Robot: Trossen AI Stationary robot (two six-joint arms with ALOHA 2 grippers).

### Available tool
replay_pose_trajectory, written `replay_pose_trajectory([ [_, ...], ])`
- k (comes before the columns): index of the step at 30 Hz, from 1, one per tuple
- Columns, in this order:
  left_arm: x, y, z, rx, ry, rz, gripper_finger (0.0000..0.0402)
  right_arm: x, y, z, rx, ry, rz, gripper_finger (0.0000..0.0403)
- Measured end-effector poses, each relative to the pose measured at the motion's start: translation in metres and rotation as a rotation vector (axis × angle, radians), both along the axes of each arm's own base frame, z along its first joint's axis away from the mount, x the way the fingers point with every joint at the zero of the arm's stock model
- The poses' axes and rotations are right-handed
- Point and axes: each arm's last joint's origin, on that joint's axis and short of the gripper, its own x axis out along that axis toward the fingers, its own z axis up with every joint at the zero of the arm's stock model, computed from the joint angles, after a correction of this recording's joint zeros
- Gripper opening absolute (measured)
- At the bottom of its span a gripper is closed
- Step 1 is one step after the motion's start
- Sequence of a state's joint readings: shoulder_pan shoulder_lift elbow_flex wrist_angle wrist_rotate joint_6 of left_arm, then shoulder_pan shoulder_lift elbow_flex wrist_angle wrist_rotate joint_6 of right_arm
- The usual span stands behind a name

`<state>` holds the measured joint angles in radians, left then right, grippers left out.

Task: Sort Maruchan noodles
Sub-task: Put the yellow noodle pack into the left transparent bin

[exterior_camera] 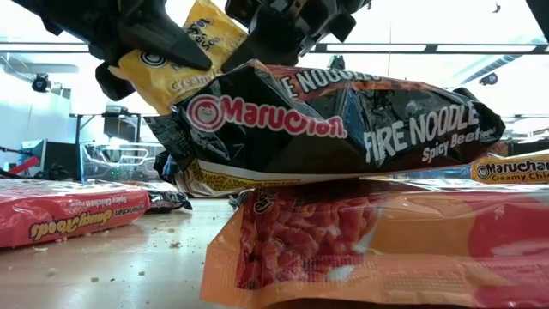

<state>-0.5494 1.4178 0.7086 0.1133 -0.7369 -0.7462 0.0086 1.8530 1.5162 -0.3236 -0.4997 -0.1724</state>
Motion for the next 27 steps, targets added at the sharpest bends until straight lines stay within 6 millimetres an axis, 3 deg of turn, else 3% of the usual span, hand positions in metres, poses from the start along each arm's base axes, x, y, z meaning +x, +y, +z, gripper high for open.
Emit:
replay_pose_trajectory([
  [4,0.001,0.003,0.000,0.003,0.005,0.008,0.0109,-0.001,0.000,0.001,0.017,0.011,-0.012,0.0163],
  [8,0.002,0.004,0.000,0.003,0.003,0.013,0.0108,-0.005,0.000,0.010,0.034,0.010,-0.030,0.0197],
  [16,0.001,0.007,0.004,0.025,0.009,-0.008,0.0128,-0.045,-0.013,0.066,0.017,0.010,-0.130,0.0243],
  [22,0.001,0.028,0.015,0.090,0.026,0.023,0.0109,-0.073,-0.016,0.097,0.017,0.015,-0.225,0.0249],
  [27,-0.010,0.061,0.031,0.143,0.078,0.102,0.0112,-0.088,-0.016,0.108,0.022,0.030,-0.232,0.0241],
])
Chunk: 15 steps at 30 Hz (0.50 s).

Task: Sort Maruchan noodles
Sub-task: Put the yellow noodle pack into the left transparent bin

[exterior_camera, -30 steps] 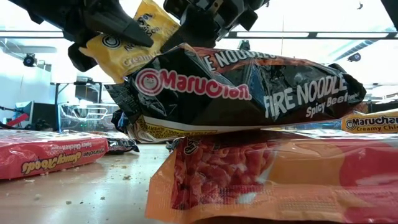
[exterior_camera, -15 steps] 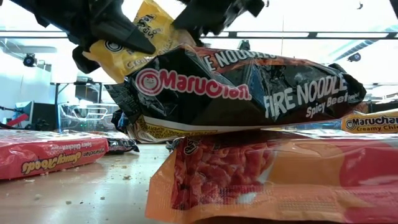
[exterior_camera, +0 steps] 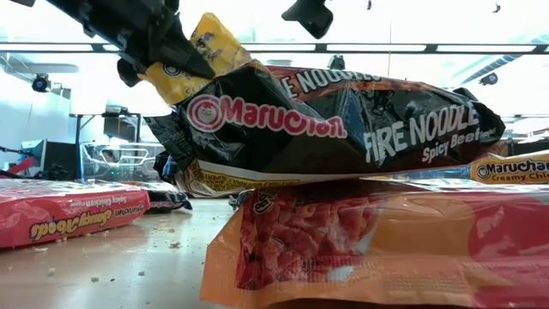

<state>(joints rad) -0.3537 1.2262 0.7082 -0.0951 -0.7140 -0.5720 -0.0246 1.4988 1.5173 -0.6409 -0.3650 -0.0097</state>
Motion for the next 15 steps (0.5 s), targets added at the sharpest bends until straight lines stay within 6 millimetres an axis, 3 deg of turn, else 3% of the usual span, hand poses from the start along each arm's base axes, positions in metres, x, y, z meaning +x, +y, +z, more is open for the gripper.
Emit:
replay_pose_trajectory([
  [15,-0.058,0.123,0.045,0.128,0.077,0.320,0.0112,-0.002,-0.004,-0.017,-0.063,0.136,-0.006,0.0237],
])
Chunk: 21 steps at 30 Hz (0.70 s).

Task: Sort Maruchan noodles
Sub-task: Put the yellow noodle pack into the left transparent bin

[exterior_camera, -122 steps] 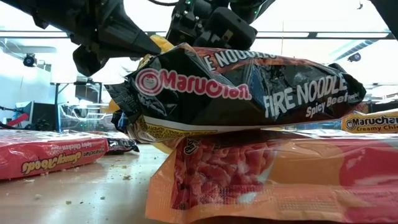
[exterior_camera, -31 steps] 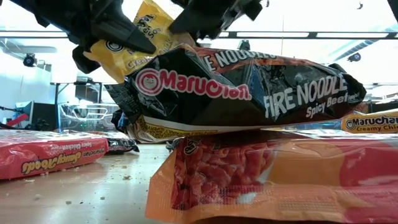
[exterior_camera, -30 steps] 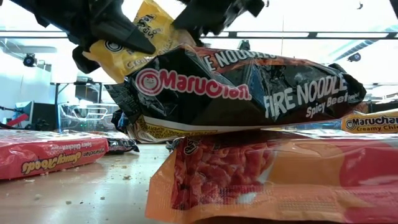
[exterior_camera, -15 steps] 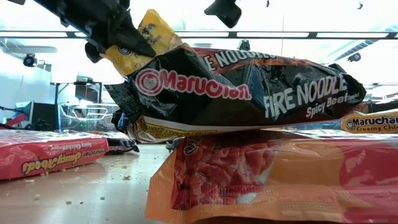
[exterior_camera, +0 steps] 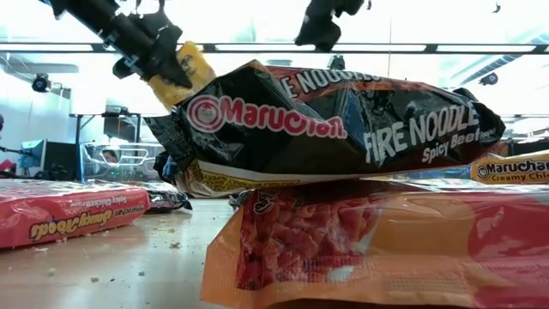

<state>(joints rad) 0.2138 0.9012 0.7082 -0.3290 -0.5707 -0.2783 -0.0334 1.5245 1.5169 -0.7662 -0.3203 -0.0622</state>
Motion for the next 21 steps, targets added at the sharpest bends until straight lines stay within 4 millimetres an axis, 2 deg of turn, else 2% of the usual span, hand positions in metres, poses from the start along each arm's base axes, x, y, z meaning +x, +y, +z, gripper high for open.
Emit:
replay_pose_trajectory([
  [5,-0.022,0.031,-0.005,-0.058,0.086,0.086,0.0112,-0.006,0.000,-0.006,0.007,0.090,-0.017,0.0234],
  [10,-0.035,0.055,-0.008,-0.071,0.138,0.148,0.0112,-0.009,0.000,-0.008,-0.006,0.127,0.000,0.0233],
  [15,-0.045,0.071,-0.013,-0.066,0.226,0.214,0.0112,-0.010,0.000,-0.011,-0.036,0.119,0.040,0.0233],
  [21,-0.049,0.080,-0.012,-0.155,0.432,0.186,0.0112,-0.011,0.000,-0.018,-0.062,0.129,0.077,0.0233],
])
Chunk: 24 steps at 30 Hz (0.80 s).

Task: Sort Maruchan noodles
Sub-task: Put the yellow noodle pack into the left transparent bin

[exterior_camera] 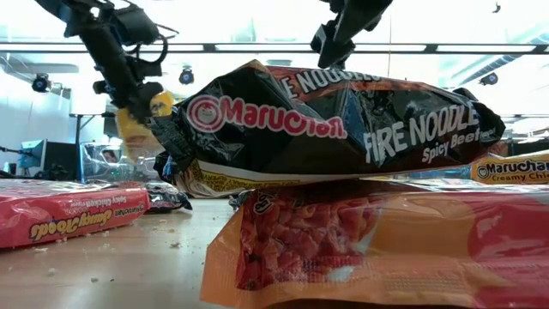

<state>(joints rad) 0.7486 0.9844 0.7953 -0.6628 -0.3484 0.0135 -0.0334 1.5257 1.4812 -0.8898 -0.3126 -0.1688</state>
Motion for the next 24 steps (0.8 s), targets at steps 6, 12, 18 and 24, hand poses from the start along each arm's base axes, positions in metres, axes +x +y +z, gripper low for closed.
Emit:
replay_pose_trajectory([
  [6,0.010,0.013,0.014,-0.102,0.193,-0.066,0.0112,-0.003,0.000,-0.013,-0.005,0.042,0.010,0.0232],
  [12,0.024,0.038,0.018,-0.175,0.264,-0.143,0.0112,-0.006,0.000,-0.029,-0.004,0.092,0.012,0.0232],
  [18,0.024,0.058,0.006,-0.249,0.298,-0.189,0.0113,-0.011,0.000,-0.045,-0.002,0.149,0.013,0.0231],
  [24,0.013,0.070,0.001,-0.288,0.313,-0.212,0.0113,-0.014,0.000,-0.052,-0.013,0.163,0.036,0.0231],
])
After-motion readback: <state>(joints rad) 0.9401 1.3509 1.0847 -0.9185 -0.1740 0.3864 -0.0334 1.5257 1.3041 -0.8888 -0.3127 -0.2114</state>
